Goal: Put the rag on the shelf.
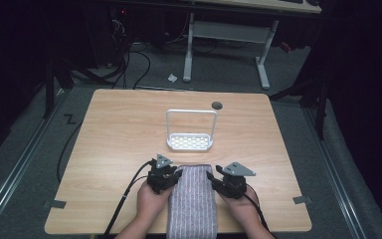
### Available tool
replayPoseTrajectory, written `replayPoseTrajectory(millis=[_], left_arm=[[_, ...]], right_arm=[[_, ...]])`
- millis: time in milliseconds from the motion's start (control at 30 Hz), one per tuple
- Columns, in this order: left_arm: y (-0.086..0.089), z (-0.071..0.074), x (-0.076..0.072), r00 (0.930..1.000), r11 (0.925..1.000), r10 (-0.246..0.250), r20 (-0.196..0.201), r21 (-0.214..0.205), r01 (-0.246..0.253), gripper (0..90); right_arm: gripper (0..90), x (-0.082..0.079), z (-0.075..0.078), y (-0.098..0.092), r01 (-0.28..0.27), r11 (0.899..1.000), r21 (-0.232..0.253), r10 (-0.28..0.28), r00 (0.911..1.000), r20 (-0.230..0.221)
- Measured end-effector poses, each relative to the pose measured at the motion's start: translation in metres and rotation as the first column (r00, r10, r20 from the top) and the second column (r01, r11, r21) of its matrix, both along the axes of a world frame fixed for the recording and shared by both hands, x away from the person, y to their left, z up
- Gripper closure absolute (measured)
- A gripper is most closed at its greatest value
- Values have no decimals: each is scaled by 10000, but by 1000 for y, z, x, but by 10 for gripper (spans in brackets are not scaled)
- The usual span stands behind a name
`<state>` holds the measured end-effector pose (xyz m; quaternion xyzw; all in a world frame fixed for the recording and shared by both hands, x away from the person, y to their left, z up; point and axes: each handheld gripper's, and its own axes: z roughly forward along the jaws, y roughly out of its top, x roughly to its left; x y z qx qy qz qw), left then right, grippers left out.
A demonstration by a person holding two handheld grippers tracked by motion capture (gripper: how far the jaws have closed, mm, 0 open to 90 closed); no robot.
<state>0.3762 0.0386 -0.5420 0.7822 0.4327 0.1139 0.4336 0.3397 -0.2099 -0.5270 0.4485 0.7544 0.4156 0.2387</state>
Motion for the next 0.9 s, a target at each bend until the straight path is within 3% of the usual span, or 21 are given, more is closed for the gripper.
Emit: replayPoseTrajectory(millis=[33, 133, 233, 333, 400, 533, 567, 633, 767, 900], left_arm=[[0, 0, 0, 10000, 10000, 7, -23, -17, -7, 716], [0, 0, 0, 10000, 10000, -8, -77, -54, 8, 757], [0, 0, 0, 9999, 10000, -47, -90, -63, 47, 777], [-1, 0, -1, 9999, 9999, -117, -117, -54, 117, 789], [-2, 0, -3, 9999, 9999, -131, -79, 2, 131, 795], [-1, 0, -5, 9999, 9999, -126, 35, -13, 126, 796], [-1, 1, -10, 9991, 9997, -80, 414, -209, 89, 796], [0, 2, -15, 9969, 9993, -130, 779, -344, 157, 795], [1, 7, -24, 9930, 9988, -193, 1169, -420, 243, 795], [2, 13, -29, 9881, 9987, -172, 1528, -442, 242, 795]], right_arm=[[553, 5, -2, 1, 163, 9999, -40, -163, 9998, -110], [574, 21, -12, 7, 525, 9983, -240, -549, 9919, -1145], [616, 21, -12, 8, 485, 9986, -187, -502, 9927, -1100], [780, 19, -13, 13, 182, 9994, -284, -217, 9915, -1284], [826, 17, -13, 14, 98, 9997, -242, -129, 9912, -1316], [836, 11, -12, 15, -28, 9992, -402, -7, 9961, -882], [836, 3, -11, 15, -64, 9995, -305, 49, 9988, -488], [836, -2, -9, 15, -94, 9986, -525, 91, 9999, -72], [834, -11, -5, 11, -84, 9998, -158, 89, 9995, 311], [834, -18, -2, 12, -142, 9996, -240, 166, 9943, 1050]])
